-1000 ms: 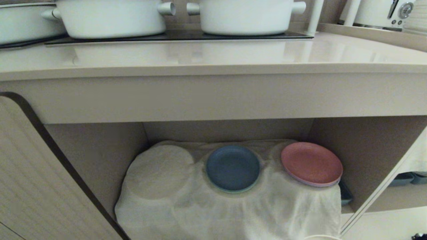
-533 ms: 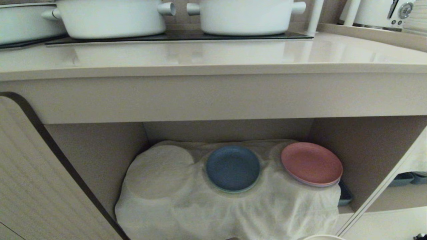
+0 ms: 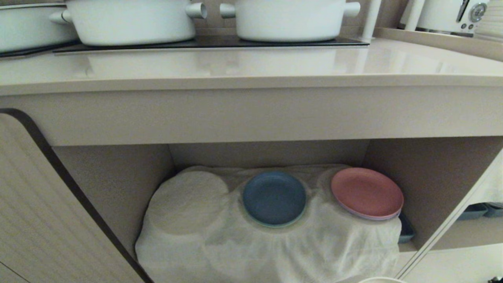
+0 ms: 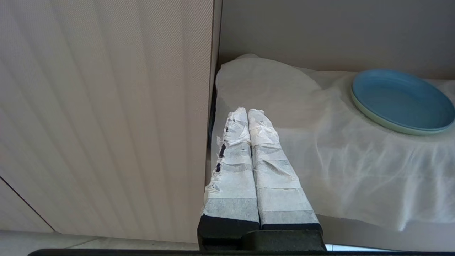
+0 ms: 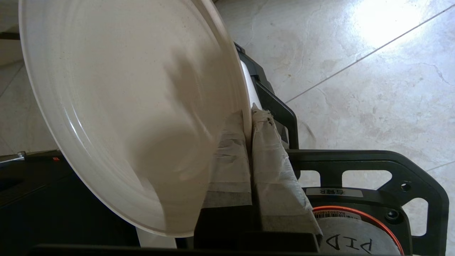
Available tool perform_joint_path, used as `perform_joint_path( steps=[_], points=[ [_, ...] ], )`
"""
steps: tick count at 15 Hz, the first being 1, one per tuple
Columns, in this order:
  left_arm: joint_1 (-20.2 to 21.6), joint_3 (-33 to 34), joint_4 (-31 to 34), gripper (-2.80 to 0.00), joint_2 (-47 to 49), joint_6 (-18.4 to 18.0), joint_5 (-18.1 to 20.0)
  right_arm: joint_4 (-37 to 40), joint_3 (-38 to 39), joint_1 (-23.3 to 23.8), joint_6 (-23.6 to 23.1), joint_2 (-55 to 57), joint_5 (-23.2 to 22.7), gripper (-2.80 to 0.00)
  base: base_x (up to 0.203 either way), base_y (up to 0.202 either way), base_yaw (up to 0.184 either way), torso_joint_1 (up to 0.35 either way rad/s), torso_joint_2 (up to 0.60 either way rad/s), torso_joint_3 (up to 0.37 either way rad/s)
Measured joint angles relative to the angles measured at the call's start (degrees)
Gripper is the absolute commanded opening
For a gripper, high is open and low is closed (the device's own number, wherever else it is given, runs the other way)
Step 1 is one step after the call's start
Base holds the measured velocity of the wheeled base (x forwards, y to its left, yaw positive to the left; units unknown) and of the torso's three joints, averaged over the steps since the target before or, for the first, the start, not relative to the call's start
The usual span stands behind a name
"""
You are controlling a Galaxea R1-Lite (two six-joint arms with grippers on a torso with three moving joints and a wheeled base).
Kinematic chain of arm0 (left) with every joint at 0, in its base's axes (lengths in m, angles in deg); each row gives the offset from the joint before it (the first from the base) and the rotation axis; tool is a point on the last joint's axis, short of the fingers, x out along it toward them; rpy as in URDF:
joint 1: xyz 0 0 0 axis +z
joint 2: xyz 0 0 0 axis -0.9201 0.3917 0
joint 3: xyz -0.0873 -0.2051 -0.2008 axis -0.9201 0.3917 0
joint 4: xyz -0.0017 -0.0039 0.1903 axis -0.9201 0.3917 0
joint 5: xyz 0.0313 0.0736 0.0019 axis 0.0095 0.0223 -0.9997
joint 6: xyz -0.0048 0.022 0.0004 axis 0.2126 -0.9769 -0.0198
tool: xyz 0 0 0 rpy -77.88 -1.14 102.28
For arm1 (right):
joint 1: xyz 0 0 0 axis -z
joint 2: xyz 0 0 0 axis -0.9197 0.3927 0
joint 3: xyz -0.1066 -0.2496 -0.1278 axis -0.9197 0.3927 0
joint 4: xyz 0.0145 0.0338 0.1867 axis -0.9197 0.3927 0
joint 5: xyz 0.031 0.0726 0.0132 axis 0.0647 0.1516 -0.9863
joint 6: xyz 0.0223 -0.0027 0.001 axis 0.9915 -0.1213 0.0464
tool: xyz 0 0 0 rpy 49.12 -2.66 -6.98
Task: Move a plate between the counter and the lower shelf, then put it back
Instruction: Put the plate in the cupboard
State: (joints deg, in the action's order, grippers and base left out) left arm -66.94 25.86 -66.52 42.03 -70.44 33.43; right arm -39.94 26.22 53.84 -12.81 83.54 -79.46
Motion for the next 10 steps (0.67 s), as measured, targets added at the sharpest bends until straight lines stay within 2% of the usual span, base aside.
perform_joint_path(
  steps=[5,7,10],
  points=[
    [0.0,0.0,0.0,-2.8,0.0,0.0,0.0,0.0,-0.1,-0.1,0.1,-1.0,0.0,-2.8,0.0,0.0,0.0,0.0,0.0,0.0],
    [0.0,0.0,0.0,-2.8,0.0,0.0,0.0,0.0,-0.1,-0.1,0.1,-1.1,0.0,-2.8,-0.001,0.122,-0.007,0.005,0.0,0.006],
    [0.0,0.0,0.0,-2.8,0.0,0.0,-0.1,0.0,-0.1,0.0,0.0,-1.1,0.0,-2.8,0.0,0.197,-0.001,0.003,0.0,0.005]
  ],
)
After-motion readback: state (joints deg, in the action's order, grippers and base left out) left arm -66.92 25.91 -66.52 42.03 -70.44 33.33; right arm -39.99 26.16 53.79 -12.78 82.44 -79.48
